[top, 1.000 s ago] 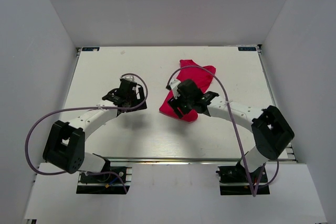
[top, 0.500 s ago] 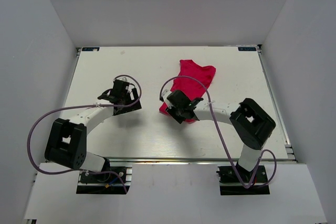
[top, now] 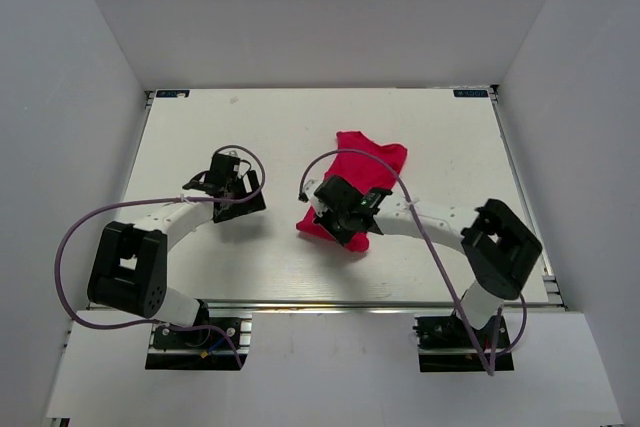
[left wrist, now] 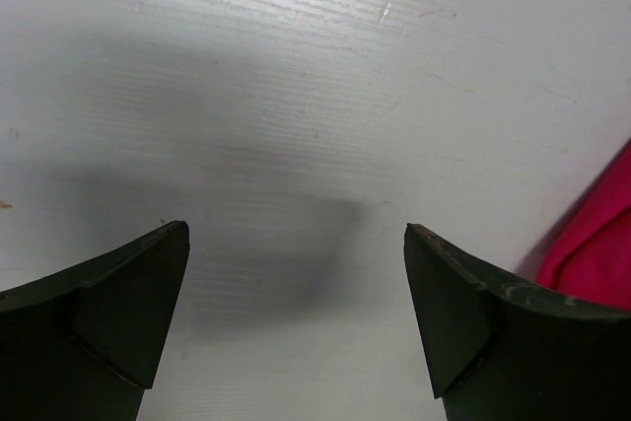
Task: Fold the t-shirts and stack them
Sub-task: Grab one side of the 2/3 rectangular tshirt with right arm, then fold the long partially folded tshirt into a neat square
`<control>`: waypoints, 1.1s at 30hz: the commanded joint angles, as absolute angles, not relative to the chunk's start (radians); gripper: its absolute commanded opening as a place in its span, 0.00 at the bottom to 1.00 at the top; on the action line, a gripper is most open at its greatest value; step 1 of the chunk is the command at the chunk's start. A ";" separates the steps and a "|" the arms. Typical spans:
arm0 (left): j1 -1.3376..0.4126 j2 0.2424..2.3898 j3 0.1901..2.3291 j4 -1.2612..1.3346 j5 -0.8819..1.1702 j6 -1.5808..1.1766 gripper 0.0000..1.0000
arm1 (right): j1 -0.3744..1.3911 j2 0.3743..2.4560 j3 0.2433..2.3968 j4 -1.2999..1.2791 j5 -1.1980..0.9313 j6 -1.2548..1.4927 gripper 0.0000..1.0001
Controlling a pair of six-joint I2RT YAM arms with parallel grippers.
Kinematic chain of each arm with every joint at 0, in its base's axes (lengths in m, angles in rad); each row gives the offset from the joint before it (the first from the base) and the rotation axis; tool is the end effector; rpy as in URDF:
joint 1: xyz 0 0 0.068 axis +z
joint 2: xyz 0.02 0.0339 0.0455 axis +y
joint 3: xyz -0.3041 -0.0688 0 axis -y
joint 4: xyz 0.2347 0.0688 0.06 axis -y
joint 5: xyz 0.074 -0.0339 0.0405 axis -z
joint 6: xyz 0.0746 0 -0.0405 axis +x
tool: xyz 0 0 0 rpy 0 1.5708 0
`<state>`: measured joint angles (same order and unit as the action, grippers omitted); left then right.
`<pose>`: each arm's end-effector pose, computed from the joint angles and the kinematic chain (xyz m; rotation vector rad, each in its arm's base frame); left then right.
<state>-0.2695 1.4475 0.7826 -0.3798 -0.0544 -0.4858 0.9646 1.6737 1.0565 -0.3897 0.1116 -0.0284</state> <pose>0.2699 -0.0703 0.1893 -0.3026 2.6089 -0.1944 0.2100 0.2883 0.2039 -1.1931 2.2899 0.2087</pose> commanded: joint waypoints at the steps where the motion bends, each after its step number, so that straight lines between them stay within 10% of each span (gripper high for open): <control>1: -0.255 1.437 0.772 -0.357 -0.014 -0.472 1.00 | 0.974 1.557 1.186 -0.550 -0.127 0.041 0.00; 33: -0.227 1.526 0.810 -0.345 0.049 -0.416 1.00 | 0.483 1.646 1.387 -0.528 -0.448 -0.052 0.00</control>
<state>-0.2321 1.5211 0.7898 -0.3458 0.0280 -0.4320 0.5205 1.6299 1.3228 -0.5697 -0.3752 -0.0154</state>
